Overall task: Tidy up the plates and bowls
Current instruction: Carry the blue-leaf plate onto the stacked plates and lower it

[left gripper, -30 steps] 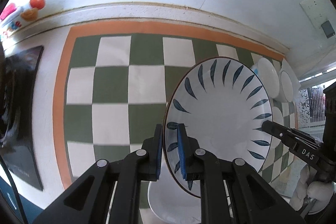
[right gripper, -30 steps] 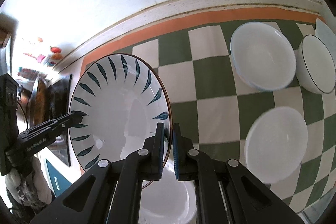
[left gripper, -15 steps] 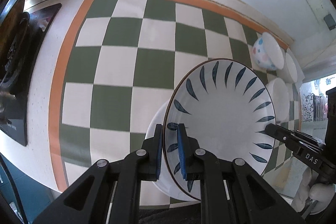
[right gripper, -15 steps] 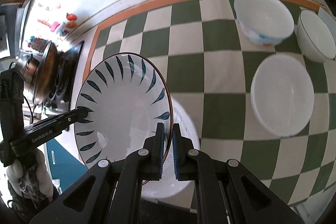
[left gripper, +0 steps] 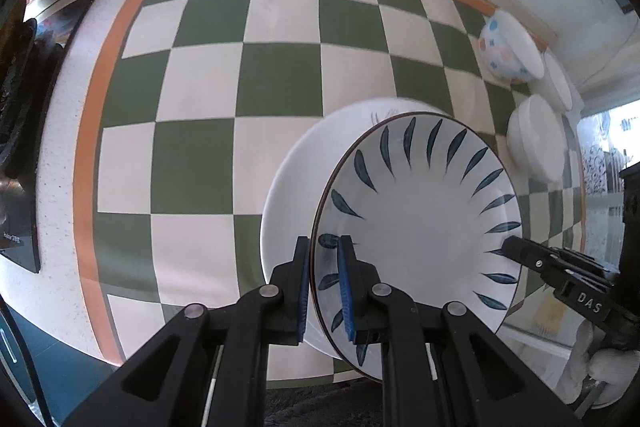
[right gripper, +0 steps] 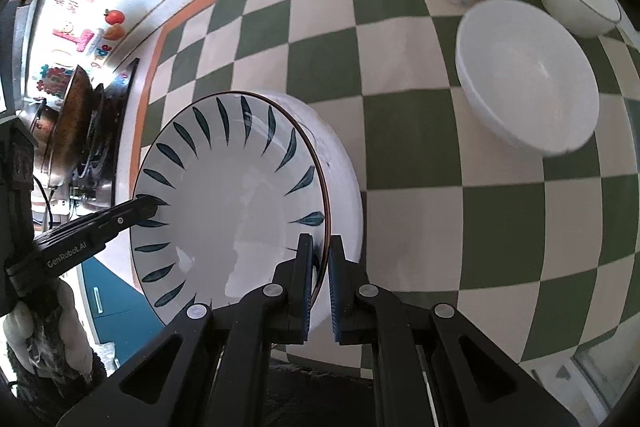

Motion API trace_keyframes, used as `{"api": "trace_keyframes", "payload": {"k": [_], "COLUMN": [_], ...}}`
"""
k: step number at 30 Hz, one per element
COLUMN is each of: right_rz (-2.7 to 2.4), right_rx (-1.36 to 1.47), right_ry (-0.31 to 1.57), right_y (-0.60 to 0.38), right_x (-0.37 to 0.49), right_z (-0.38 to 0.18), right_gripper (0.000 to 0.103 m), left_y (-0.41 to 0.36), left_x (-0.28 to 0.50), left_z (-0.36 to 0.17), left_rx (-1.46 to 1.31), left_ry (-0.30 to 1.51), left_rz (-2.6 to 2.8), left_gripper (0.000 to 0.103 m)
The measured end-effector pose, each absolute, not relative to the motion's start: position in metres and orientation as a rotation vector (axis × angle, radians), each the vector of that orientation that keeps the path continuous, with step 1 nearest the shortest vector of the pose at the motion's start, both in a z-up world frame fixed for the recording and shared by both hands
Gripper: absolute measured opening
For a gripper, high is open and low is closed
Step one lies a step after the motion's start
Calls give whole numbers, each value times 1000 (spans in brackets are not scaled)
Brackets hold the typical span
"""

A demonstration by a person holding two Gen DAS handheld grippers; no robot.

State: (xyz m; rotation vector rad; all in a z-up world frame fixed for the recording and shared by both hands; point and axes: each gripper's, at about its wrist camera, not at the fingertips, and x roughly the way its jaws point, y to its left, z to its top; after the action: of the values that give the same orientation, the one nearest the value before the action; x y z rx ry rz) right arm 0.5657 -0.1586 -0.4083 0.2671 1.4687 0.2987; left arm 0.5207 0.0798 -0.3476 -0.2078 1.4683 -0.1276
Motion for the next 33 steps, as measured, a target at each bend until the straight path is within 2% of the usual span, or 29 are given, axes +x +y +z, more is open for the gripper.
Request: {"api": "trace_keyframes", "payload": {"k": [15,33], "right_rz": [256,197], "right_rx": [240,254], "right_ry": [1481,1505], "right_y": [-148,-142], "right_x": [558,565], "right_z": [-426,-434], "right_gripper": [9,12], "left_y": [80,87], "left_x": [521,524], "left_z": [-377,-370], "left_rx": [-179,-218], "left_ry": [1512,1548], "left_rz": [-96,-60], "left_gripper": [13,14]}}
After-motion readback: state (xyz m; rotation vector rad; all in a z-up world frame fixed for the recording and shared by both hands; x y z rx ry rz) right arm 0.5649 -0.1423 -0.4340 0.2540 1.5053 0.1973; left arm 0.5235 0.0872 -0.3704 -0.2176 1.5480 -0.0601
